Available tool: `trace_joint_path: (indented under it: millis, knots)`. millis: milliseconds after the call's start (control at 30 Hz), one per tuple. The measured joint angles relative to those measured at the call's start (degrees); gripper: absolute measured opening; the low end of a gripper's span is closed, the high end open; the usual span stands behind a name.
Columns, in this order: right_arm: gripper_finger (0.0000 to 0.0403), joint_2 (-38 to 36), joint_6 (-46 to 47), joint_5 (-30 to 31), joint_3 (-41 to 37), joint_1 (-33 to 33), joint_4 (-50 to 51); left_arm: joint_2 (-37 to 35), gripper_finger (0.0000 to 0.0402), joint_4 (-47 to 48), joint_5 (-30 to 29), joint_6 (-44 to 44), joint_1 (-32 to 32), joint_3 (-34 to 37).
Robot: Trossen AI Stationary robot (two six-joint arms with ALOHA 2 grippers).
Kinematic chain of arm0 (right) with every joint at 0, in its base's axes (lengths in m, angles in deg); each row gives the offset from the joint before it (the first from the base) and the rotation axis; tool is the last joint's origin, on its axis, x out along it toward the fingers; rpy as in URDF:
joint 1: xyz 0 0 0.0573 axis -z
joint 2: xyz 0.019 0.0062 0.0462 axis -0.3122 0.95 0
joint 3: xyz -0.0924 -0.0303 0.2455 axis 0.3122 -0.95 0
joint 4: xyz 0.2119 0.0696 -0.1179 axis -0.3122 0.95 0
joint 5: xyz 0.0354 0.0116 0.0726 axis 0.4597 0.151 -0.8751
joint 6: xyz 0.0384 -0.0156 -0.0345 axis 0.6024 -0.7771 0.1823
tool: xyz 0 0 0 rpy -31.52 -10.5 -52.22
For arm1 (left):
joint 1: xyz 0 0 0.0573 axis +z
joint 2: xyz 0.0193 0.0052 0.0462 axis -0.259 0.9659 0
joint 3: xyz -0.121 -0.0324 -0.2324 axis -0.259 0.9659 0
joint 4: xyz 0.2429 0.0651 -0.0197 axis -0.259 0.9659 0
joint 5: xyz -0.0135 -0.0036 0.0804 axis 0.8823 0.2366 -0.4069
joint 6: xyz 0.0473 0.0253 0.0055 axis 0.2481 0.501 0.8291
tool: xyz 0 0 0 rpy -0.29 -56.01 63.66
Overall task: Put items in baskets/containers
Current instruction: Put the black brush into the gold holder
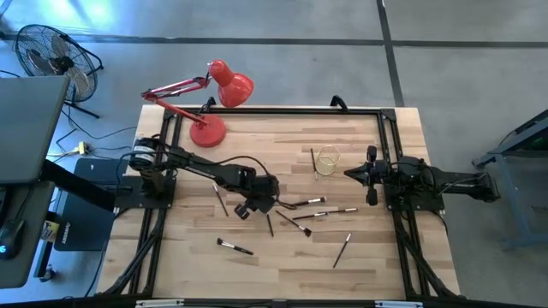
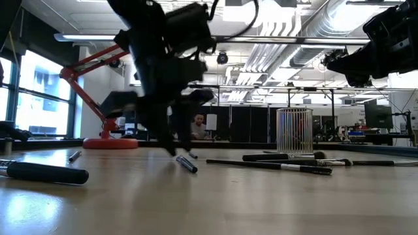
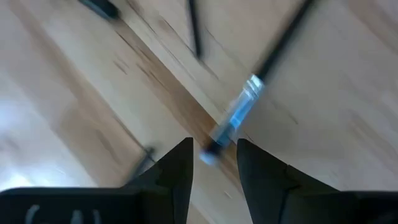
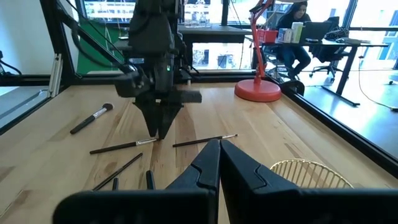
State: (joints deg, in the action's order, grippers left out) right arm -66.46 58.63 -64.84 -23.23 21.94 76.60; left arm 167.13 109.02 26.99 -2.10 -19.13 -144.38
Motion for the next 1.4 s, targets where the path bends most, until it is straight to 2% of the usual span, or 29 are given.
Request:
trace_joint_path:
  millis: [633, 767, 967, 1400]
  knots:
    - [0.0005, 0.0, 0.0, 0.0, 0.0, 0.0, 0.1, 2.7, 0.0116, -1.2, 0.1, 1.3, 0.0, -0.3]
    - [0.0005, 0.0, 0.0, 0.0, 0.0, 0.0, 0.1, 2.7, 0.0085, -1.1, 0.2, 1.3, 0.0, -0.2]
    - [0.0005, 0.0, 0.0, 0.0, 0.0, 0.0, 0.1, 2.8, 0.0011, -0.7, 0.2, 1.2, 0.0, -0.1]
    - [0.0005, 0.0, 0.0, 0.0, 0.0, 0.0, 0.1, 2.9, 0.0002, -0.4, -0.4, 0.8, 0.0, -0.3]
